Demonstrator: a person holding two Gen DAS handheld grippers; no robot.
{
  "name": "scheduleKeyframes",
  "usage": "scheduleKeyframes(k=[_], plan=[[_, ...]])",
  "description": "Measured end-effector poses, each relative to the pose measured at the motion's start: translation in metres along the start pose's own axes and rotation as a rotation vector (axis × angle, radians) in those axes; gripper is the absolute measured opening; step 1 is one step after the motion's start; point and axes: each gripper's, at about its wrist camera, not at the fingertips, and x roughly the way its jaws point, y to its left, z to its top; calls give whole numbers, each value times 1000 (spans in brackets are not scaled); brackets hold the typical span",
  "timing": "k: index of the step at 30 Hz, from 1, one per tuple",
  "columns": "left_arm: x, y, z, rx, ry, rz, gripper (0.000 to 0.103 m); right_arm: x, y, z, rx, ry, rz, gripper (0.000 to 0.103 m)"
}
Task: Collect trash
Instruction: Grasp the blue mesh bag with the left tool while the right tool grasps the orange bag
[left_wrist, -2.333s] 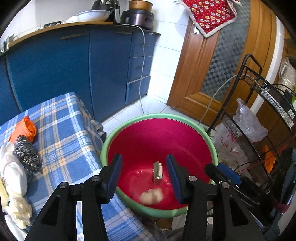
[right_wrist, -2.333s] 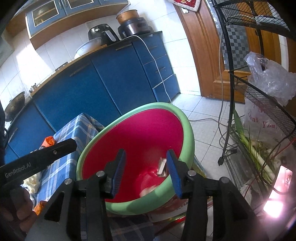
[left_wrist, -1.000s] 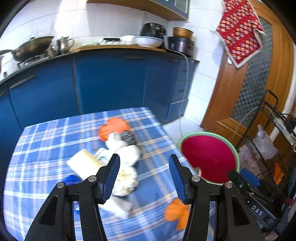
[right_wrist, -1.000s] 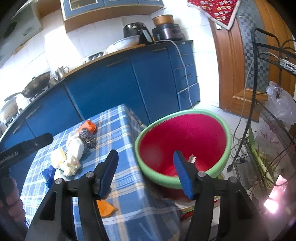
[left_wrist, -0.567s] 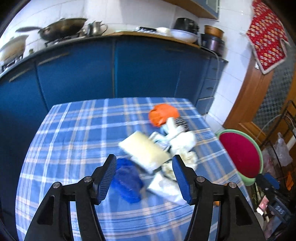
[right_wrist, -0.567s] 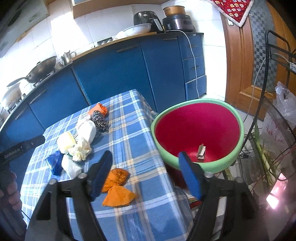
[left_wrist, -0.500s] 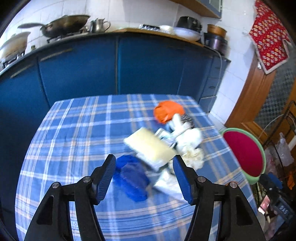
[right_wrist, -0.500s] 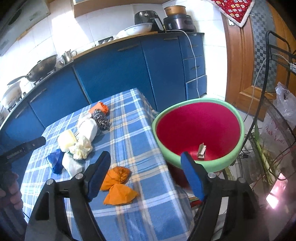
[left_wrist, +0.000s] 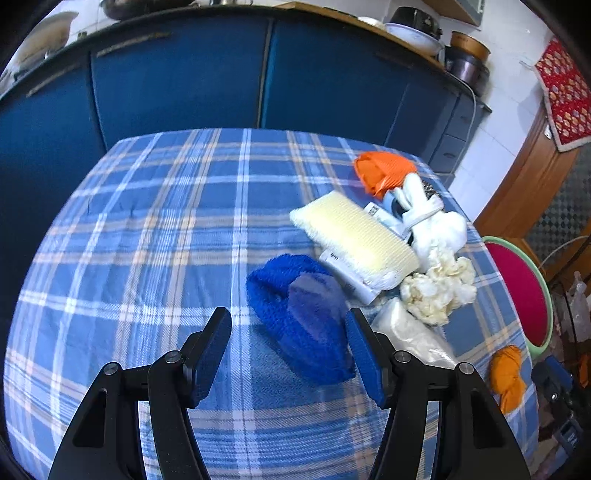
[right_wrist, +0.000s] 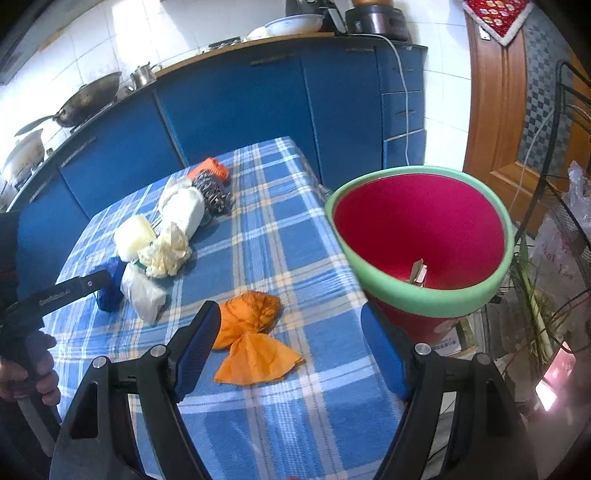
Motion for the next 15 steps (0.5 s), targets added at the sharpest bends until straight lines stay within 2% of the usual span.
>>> scheduleKeyframes(k=[8, 15], plan=[[8, -4, -2, 2, -7, -31, 66, 17, 10, -8, -32, 60, 24, 77], [15, -8, -3, 18, -9, -40, 60, 20, 16, -9, -67, 53, 25, 72]])
